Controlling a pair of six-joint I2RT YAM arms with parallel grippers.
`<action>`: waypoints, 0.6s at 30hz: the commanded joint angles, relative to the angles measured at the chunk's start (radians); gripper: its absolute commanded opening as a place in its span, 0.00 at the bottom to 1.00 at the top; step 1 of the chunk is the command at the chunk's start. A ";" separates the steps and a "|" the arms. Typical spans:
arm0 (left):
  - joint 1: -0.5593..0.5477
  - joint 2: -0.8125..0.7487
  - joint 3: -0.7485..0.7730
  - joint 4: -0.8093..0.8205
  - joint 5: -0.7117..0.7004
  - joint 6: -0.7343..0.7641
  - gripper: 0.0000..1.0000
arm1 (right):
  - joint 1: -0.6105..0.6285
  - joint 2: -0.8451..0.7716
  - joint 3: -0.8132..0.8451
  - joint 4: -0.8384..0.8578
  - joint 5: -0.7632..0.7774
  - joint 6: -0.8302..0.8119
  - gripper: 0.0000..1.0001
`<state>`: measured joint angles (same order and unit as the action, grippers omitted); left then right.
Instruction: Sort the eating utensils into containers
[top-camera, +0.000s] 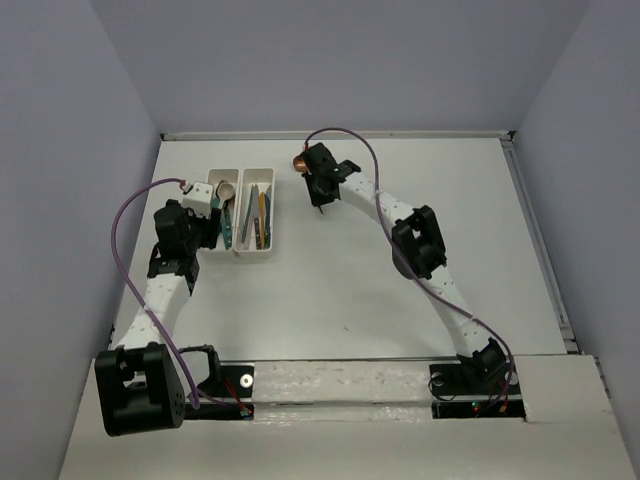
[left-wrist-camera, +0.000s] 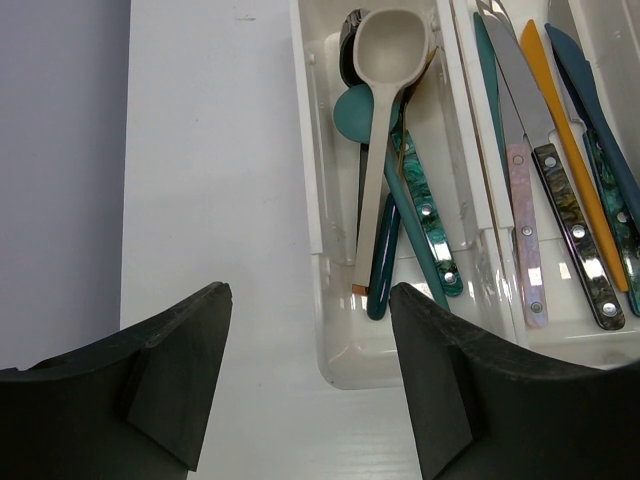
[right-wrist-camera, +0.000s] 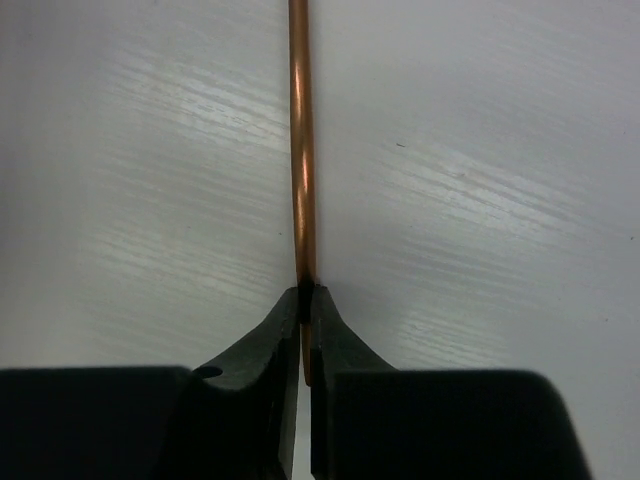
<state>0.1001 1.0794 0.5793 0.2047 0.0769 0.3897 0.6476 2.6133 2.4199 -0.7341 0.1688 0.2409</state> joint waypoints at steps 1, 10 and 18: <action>0.004 -0.036 -0.018 0.029 0.004 0.011 0.77 | -0.005 0.001 -0.060 -0.071 0.014 0.027 0.00; 0.003 -0.053 -0.024 0.025 0.009 0.014 0.77 | 0.112 -0.390 -0.839 -0.018 0.014 0.165 0.00; 0.004 -0.068 -0.019 0.012 0.018 0.011 0.78 | 0.138 -0.552 -1.039 0.024 0.023 0.236 0.34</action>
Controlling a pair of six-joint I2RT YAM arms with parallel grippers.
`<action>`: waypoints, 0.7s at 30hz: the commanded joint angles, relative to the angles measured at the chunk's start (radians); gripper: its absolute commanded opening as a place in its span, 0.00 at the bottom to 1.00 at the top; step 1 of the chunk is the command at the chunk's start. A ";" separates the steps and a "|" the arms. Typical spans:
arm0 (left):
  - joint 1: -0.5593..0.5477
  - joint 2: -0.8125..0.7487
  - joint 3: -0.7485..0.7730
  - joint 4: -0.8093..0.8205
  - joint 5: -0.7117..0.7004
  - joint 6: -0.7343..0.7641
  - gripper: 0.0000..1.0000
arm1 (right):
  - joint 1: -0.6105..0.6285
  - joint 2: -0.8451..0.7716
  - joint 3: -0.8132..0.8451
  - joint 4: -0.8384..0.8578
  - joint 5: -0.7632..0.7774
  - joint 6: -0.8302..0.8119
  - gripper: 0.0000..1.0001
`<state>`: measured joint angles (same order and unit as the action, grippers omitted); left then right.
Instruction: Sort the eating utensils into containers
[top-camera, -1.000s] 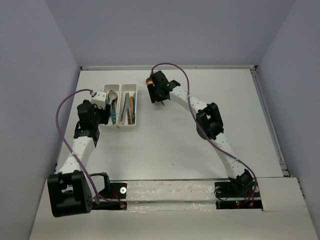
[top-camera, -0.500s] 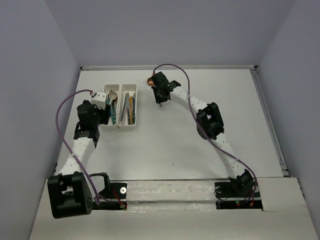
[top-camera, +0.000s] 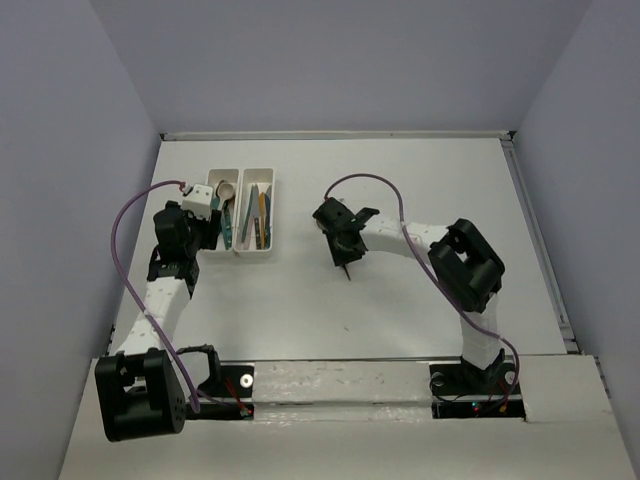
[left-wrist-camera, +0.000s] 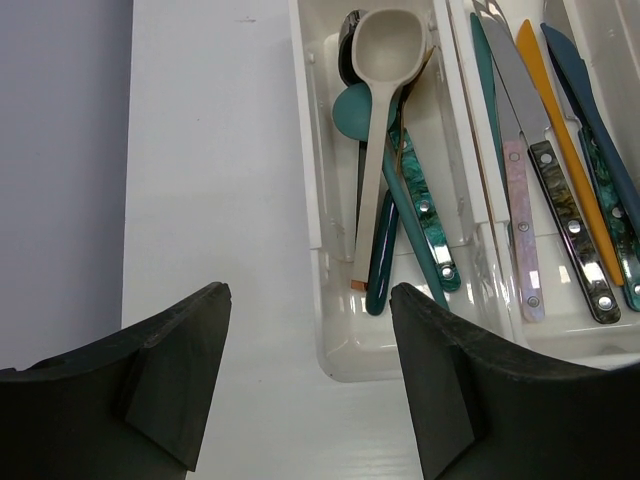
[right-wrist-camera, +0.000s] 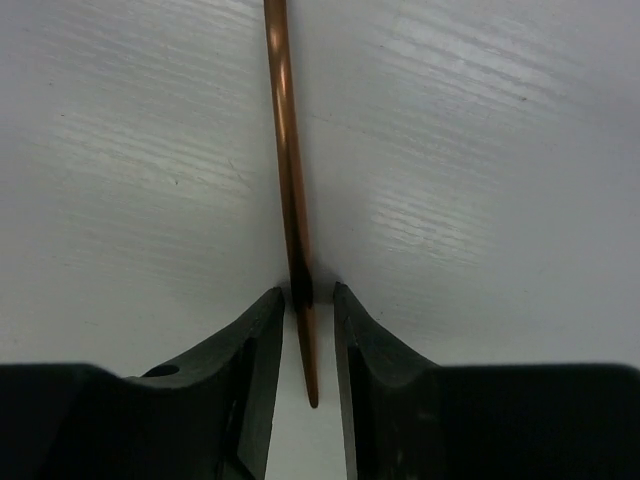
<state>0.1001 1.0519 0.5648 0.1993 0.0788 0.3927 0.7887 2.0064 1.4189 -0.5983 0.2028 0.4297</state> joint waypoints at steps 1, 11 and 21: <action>0.003 -0.049 -0.006 0.015 0.016 0.008 0.77 | -0.003 0.069 -0.023 -0.112 -0.006 0.046 0.35; 0.003 -0.058 -0.011 0.014 0.013 0.009 0.78 | -0.003 0.166 0.095 -0.110 -0.022 0.029 0.24; 0.004 -0.053 -0.009 0.015 0.016 0.012 0.78 | 0.053 0.104 -0.054 -0.054 -0.069 0.052 0.10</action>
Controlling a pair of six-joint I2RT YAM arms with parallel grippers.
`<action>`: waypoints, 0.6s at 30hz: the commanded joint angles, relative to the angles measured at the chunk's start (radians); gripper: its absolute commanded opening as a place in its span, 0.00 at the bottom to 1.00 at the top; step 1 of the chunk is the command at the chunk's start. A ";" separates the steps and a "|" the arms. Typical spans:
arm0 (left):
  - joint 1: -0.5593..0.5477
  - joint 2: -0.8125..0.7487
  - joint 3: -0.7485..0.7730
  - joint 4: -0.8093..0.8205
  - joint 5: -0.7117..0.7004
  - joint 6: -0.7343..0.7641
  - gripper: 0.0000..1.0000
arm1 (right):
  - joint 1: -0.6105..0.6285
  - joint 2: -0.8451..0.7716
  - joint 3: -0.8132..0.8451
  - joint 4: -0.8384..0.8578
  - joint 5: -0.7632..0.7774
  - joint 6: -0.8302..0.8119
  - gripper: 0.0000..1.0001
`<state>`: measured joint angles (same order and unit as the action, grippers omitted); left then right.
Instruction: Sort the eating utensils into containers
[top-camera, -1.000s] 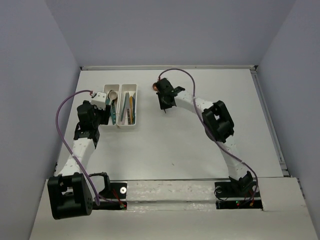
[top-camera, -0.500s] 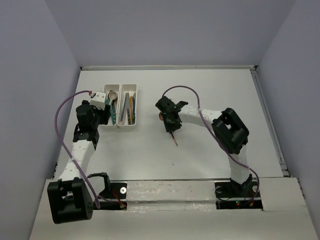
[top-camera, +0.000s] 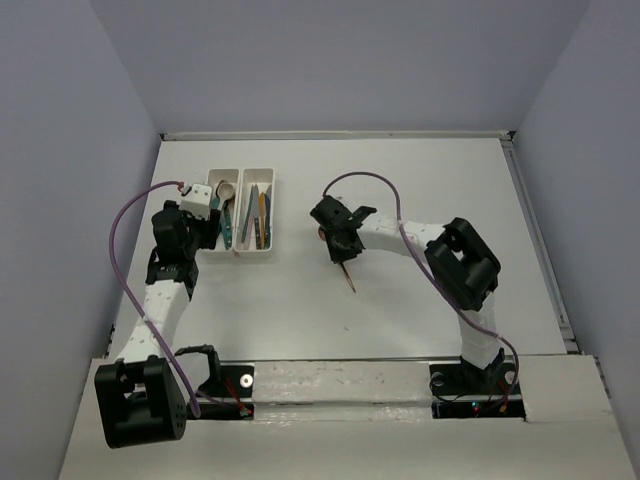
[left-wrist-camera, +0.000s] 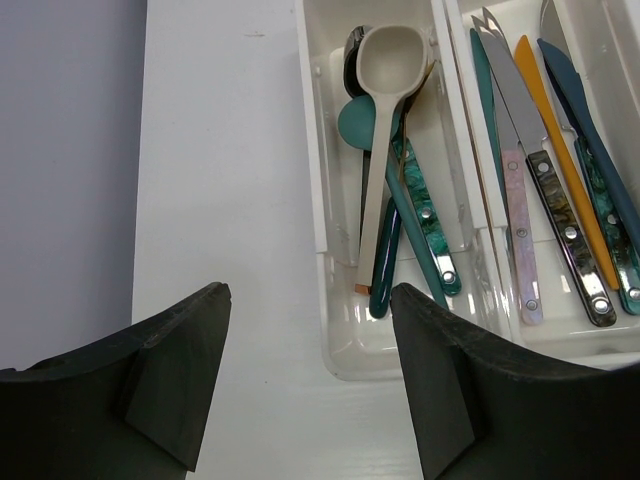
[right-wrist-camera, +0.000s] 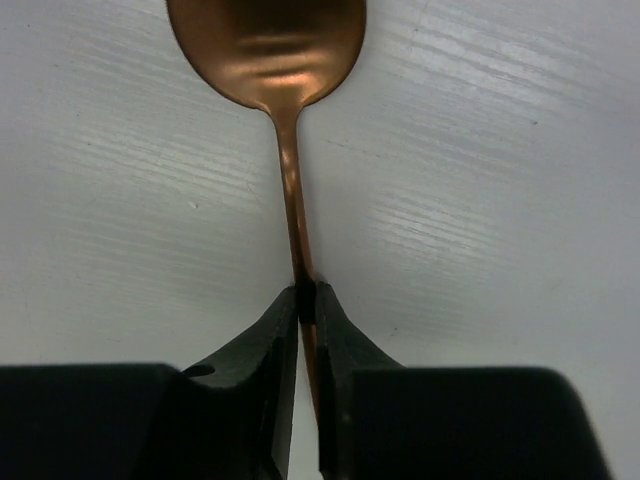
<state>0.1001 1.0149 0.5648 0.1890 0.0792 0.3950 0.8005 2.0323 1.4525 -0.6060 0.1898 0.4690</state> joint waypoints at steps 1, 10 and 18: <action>0.004 -0.018 -0.009 0.024 0.017 0.010 0.78 | 0.042 0.083 -0.092 -0.031 -0.058 0.014 0.04; 0.003 -0.042 0.050 -0.046 0.140 0.018 0.76 | 0.042 -0.119 -0.248 0.427 0.037 -0.010 0.00; -0.014 -0.044 0.127 -0.140 0.254 0.007 0.74 | 0.042 -0.261 -0.251 0.666 0.135 -0.027 0.00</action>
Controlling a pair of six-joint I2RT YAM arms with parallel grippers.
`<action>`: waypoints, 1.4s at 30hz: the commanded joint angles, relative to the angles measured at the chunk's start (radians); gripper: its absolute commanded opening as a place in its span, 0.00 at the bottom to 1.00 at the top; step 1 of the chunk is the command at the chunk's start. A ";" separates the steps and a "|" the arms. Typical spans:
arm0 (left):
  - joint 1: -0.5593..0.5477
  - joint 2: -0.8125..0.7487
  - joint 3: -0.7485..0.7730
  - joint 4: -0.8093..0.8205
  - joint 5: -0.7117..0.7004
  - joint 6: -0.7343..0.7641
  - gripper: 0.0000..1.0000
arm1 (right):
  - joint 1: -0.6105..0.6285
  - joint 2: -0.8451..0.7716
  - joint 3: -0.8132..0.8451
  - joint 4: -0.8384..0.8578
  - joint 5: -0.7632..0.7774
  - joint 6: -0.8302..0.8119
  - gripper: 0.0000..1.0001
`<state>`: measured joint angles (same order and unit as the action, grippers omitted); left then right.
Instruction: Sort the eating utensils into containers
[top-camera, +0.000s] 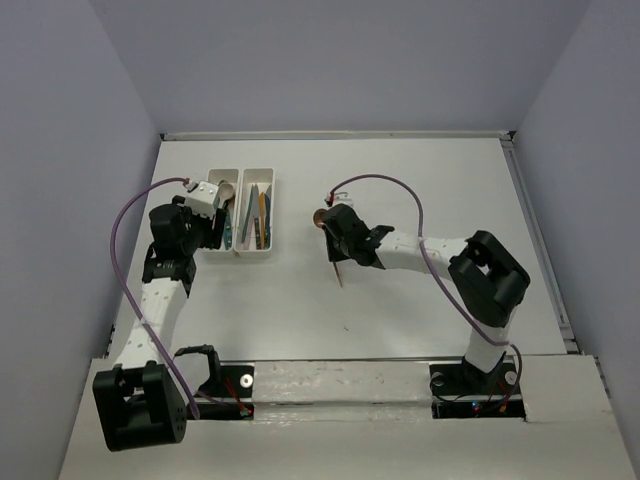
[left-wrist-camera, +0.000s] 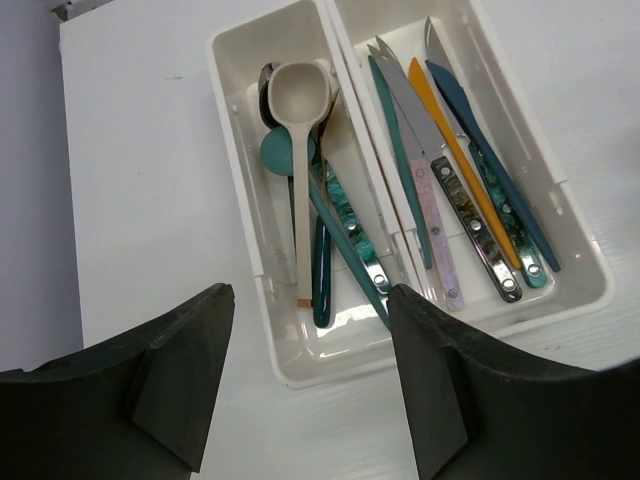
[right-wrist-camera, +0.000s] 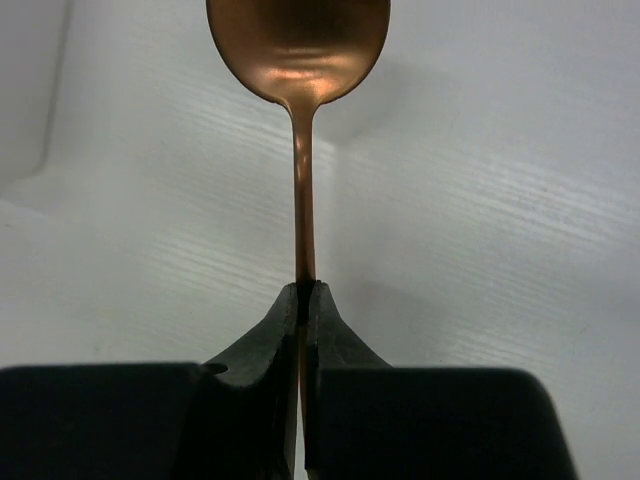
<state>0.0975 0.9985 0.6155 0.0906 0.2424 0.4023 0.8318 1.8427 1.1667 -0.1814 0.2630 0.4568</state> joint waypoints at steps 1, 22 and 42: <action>-0.013 -0.028 0.084 -0.063 0.103 0.000 0.74 | 0.010 -0.069 0.039 0.255 0.064 -0.015 0.00; -0.300 0.019 0.194 0.102 0.245 -0.319 0.76 | 0.104 -0.016 0.206 0.554 -0.014 -0.015 0.00; -0.300 0.078 0.144 0.282 0.124 -0.482 0.61 | 0.133 -0.010 0.225 0.574 -0.030 -0.010 0.00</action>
<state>-0.2028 1.0729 0.7673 0.3115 0.3946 -0.0544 0.9527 1.8538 1.3457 0.3016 0.2241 0.4416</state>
